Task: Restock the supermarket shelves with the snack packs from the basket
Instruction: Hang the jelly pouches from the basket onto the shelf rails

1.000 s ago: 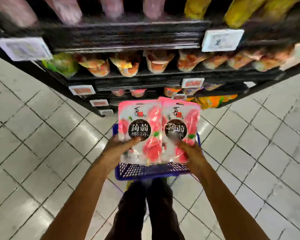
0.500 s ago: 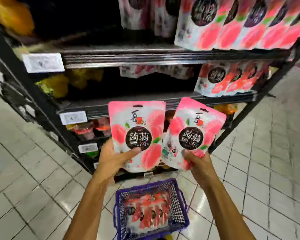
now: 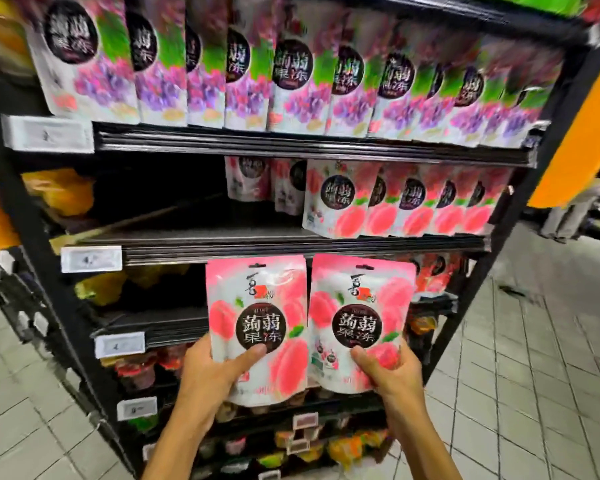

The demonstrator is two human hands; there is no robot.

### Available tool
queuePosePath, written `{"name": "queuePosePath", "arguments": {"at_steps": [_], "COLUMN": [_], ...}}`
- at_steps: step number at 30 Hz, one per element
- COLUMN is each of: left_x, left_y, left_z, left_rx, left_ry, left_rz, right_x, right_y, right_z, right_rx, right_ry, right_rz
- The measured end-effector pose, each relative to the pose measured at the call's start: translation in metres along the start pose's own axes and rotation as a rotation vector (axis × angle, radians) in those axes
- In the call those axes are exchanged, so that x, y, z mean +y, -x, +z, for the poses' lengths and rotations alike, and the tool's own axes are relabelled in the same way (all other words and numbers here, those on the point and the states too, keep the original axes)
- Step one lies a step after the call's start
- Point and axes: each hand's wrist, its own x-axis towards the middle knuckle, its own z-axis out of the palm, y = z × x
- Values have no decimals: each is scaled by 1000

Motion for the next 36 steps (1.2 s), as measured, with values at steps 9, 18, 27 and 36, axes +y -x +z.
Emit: {"name": "queuePosePath", "arguments": {"at_steps": [9,18,27,36], "left_x": [18,29,44,42], "left_y": [-21,-36,-61,-89], "left_z": [40,30,-9,-30], "left_rx": [86,125,118,101], "left_ry": [73,90,-1,-14], "left_rz": [60,108,157,154], "right_x": [-19,-33,-53,-59], "right_y": [-59,-102,-138,-176], "right_z": [-17,13,64,114], "right_rx": [-110,-142,-57,-54], "right_ry": [-2,114,133,129], "right_rz": [-43,-196,-322,-294]}}
